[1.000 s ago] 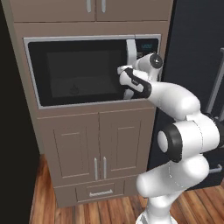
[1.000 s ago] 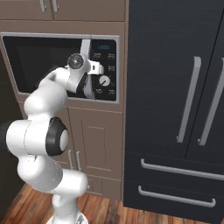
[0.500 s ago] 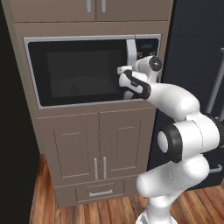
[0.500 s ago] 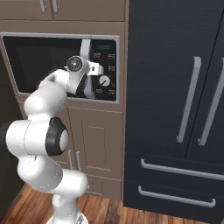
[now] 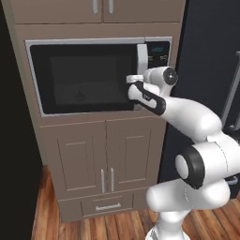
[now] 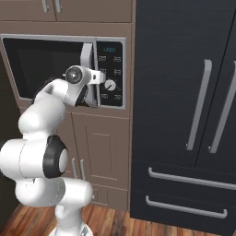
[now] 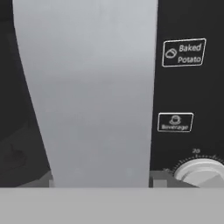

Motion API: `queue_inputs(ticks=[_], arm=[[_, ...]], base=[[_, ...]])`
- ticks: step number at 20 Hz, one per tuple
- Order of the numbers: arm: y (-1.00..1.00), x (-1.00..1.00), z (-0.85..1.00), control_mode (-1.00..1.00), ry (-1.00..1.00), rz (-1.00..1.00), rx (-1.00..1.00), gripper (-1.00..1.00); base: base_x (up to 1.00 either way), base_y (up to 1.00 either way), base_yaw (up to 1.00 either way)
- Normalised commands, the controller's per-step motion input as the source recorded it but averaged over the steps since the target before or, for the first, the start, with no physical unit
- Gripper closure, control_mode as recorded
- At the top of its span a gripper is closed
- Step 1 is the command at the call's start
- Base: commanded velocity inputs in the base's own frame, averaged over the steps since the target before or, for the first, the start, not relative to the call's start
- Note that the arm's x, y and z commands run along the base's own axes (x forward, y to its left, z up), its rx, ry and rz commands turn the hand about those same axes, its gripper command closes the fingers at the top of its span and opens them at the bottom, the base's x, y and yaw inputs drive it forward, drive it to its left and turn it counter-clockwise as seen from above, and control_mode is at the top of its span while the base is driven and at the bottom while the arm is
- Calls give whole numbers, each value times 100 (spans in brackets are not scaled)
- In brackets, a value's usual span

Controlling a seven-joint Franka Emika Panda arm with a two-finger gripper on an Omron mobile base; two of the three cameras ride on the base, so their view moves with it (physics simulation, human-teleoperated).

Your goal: Open the microwave door.

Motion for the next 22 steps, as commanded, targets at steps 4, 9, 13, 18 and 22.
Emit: queue_inputs(ticks=[4, 9, 13, 18, 22], arm=[[11, -79, 42, -100, -17, 6, 0, 100], [26, -79, 61, -100, -14, 2, 0, 100], [52, -75, 86, -100, -8, 0, -1, 100], [77, -70, 97, -100, -2, 0, -8, 100], [87, -64, 99, -100, 0, 0, -11, -100]], base=[[0, 0, 0], [0, 0, 0], [0, 0, 0], [0, 0, 0], [0, 0, 0]])
